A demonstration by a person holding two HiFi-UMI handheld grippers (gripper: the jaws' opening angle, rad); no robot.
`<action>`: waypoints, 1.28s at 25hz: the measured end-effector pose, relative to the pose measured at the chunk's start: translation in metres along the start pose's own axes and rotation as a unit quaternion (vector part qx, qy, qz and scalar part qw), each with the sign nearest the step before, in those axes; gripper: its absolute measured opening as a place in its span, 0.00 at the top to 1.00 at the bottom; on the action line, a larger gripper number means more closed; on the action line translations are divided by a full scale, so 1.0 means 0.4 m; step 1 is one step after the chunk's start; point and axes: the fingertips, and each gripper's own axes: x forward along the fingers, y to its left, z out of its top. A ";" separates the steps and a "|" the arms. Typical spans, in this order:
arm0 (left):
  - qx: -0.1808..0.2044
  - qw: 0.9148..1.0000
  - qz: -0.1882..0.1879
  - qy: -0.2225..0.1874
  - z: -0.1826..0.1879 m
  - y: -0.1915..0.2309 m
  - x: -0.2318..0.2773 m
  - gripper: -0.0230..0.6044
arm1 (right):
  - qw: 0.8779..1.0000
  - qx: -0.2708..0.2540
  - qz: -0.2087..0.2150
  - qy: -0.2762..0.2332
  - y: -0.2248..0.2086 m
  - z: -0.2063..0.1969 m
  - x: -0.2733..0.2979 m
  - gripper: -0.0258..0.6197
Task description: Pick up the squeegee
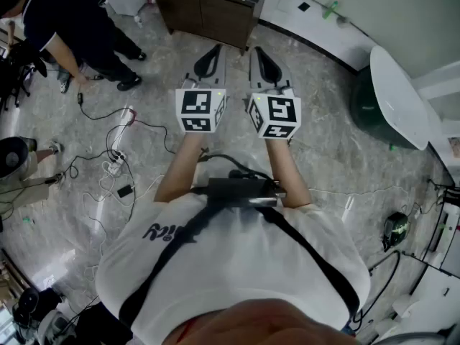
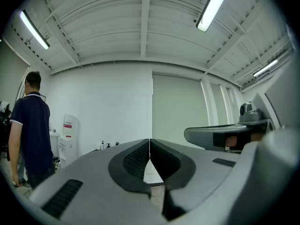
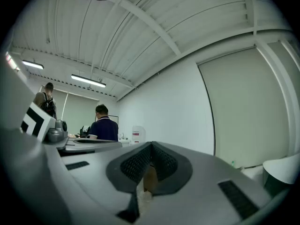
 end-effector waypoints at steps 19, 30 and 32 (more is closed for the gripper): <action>-0.040 0.998 0.046 0.025 -0.098 0.304 -0.082 0.94 | 0.999 0.003 0.033 0.034 0.216 -0.097 0.193 0.95; -0.029 0.995 0.086 0.032 -0.115 0.468 0.115 0.94 | 0.997 0.016 0.068 0.021 0.153 -0.136 0.443 0.95; -0.030 0.994 0.100 0.029 -0.097 0.499 0.176 0.94 | 0.997 0.015 0.070 0.014 0.111 -0.122 0.492 0.95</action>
